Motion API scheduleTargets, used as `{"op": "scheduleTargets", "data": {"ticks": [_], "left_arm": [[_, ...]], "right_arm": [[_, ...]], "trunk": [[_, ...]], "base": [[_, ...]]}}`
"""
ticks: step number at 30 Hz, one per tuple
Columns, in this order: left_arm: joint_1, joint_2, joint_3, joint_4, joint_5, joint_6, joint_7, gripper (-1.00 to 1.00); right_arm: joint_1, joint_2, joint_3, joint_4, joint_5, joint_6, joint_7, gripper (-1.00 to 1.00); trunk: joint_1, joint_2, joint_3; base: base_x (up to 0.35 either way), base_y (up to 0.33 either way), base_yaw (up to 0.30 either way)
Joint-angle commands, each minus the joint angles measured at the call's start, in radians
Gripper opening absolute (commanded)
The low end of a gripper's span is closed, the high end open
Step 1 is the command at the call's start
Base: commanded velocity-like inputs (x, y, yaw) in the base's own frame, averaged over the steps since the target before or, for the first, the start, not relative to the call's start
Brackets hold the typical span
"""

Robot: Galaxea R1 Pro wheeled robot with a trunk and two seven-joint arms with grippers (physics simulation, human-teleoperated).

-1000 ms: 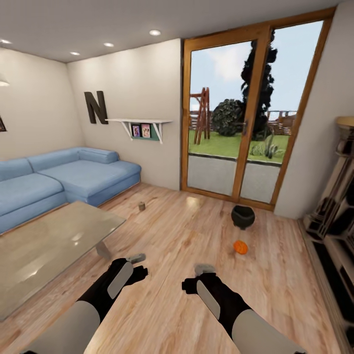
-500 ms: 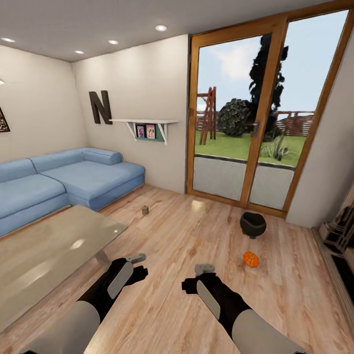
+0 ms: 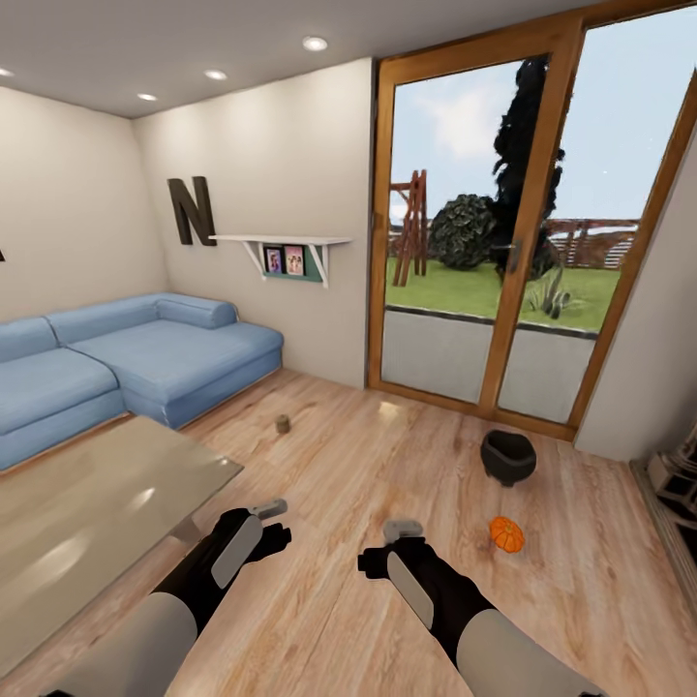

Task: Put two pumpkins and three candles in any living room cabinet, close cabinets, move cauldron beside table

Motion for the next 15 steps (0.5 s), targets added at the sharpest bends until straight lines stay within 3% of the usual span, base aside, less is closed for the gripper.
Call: {"op": "scheduleTargets", "data": {"ticks": [1,15], "left_arm": [[-0.001,0.001,-0.004,-0.001,0.01,0.001,0.01,1.0],[-0.001,0.001,-0.003,-0.001,0.011,0.001,0.01,1.0]], "right_arm": [[-0.001,-0.001,0.006,-0.001,-0.011,0.002,-0.009,1.0],[-0.001,-0.001,0.006,-0.001,-0.011,0.002,-0.009,1.0]], "trunk": [[0.001,-0.001,-0.001],[0.001,-0.001,-0.001]], "base": [[0.342,0.0,0.0],[0.342,0.0,-0.039]]}}
